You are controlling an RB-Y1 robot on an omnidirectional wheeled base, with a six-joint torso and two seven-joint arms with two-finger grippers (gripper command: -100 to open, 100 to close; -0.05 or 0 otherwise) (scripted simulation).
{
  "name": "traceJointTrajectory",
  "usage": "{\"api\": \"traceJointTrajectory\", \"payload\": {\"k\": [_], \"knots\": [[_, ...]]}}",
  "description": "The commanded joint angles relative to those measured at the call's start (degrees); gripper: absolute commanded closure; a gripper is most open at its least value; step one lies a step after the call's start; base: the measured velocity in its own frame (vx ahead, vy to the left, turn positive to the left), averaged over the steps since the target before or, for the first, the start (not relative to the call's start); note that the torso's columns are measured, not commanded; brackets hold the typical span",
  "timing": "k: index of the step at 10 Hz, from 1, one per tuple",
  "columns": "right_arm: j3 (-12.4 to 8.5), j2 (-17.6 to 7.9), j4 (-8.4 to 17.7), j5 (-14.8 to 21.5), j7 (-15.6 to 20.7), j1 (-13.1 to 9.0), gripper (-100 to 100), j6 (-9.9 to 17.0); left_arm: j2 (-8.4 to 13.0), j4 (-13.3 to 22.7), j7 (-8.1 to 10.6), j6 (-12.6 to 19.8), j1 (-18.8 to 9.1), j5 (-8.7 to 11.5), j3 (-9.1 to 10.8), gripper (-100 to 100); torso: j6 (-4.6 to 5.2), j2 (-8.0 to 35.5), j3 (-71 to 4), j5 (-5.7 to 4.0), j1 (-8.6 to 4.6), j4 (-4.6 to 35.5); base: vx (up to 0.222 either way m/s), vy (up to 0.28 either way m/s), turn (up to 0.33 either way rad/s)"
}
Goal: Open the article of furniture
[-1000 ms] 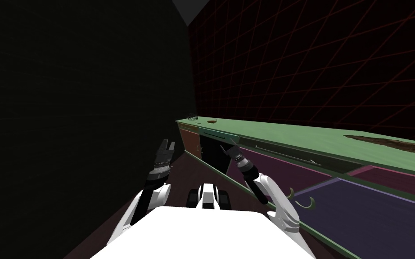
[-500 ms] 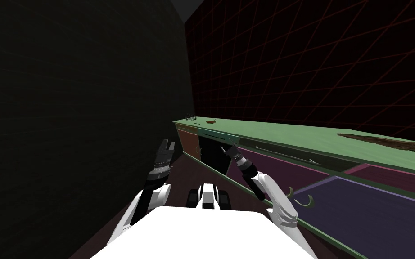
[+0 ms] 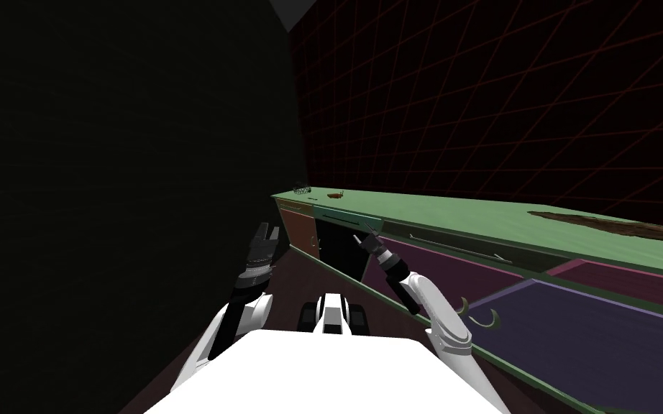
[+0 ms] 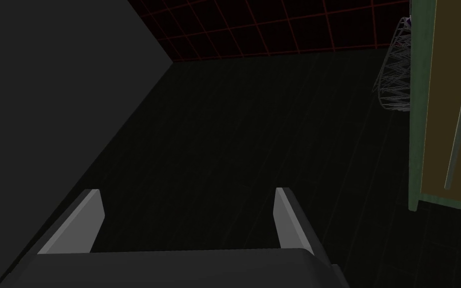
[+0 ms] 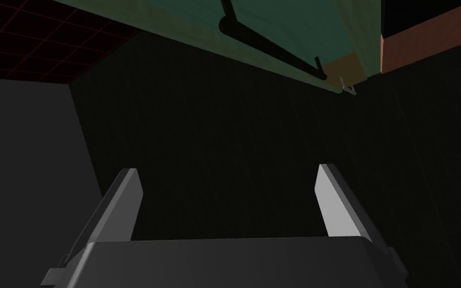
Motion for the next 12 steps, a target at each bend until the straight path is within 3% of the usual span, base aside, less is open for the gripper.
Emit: {"api": "traceJointTrajectory", "payload": {"k": [1, 10, 12], "knots": [[-0.2, -0.67, 1.06, 4.15, 3.12, -0.79, -100, 0.51, 0.0, 0.0, 0.0, 0.0, -0.01, 0.0, 0.0, 0, -0.02, 0.04, 0.02, -0.01, -0.04, 0.01, 0.048, 0.026, -0.068], [-0.95, -3.73, 3.67, 17.62, 11.74, -3.09, -100, 1.99, 0.0, 0.0, 0.0, 0.0, -0.01, 0.0, 0.0, 0, -0.01, 0.09, 0.05, -0.03, -0.1, 0.02, 0.046, 0.029, -0.064], [-1.94, -4.86, 2.98, 16.89, 9.55, -3.18, -100, 1.4, 0.0, 0.0, 0.0, 0.0, -0.01, 0.0, 0.0, 0, -0.02, 0.13, 0.08, -0.03, -0.1, 0.04, 0.044, 0.04, -0.02]]}}
